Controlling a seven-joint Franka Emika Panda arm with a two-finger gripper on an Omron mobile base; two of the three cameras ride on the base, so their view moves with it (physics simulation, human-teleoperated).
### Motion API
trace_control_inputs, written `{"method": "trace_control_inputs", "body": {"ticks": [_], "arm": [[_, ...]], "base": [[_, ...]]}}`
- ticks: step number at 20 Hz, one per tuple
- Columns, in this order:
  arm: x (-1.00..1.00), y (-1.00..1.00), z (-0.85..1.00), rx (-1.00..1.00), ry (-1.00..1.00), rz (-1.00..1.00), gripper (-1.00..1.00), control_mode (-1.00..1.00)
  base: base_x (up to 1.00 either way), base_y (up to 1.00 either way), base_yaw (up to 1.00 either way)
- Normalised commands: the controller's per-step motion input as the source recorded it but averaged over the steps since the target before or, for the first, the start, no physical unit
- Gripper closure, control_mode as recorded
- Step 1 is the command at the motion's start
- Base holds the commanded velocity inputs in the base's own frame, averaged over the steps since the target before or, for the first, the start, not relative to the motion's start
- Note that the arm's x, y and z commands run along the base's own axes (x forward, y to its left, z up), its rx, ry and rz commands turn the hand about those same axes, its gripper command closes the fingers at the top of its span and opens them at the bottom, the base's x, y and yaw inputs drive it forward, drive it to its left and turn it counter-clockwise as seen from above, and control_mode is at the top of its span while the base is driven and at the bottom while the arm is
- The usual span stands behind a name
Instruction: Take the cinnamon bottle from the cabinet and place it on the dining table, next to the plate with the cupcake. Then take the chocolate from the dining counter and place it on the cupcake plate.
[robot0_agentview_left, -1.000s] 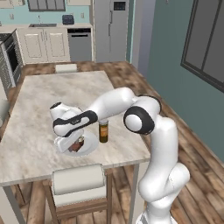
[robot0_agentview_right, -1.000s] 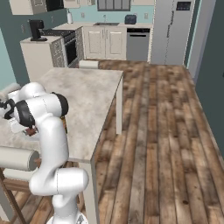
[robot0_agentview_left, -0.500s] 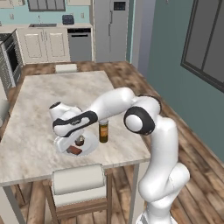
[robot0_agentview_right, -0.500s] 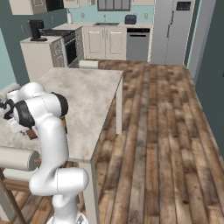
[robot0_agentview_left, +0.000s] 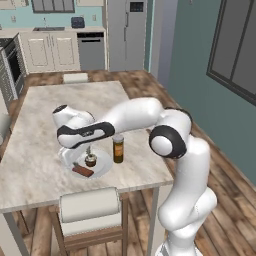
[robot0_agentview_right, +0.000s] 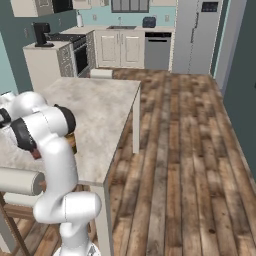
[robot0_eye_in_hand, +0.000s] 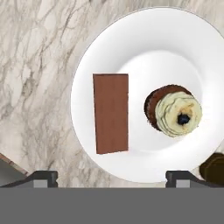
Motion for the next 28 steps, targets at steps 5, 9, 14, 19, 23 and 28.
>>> {"method": "trace_control_inputs", "body": {"ticks": [5,9,14,19,23,28], "arm": [[-0.25,0.00,0.78,0.00,-0.08,0.00,-1.00,-1.00],[-0.46,-0.05,0.89,0.00,-0.17,0.00,-1.00,-1.00],[-0.63,-0.28,0.82,0.06,-0.17,0.00,-1.00,-1.00],[-0.61,-0.65,0.74,0.18,-0.09,0.00,-1.00,-1.00],[-0.63,-0.83,0.47,0.26,-0.01,0.00,-1.00,-1.00],[-0.63,-0.91,0.11,0.28,0.00,0.00,-1.00,-1.00]], "base": [[0.00,0.00,0.00],[0.00,0.00,0.00],[0.00,0.00,0.00],[0.00,0.00,0.00],[0.00,0.00,0.00],[0.00,0.00,0.00]]}}
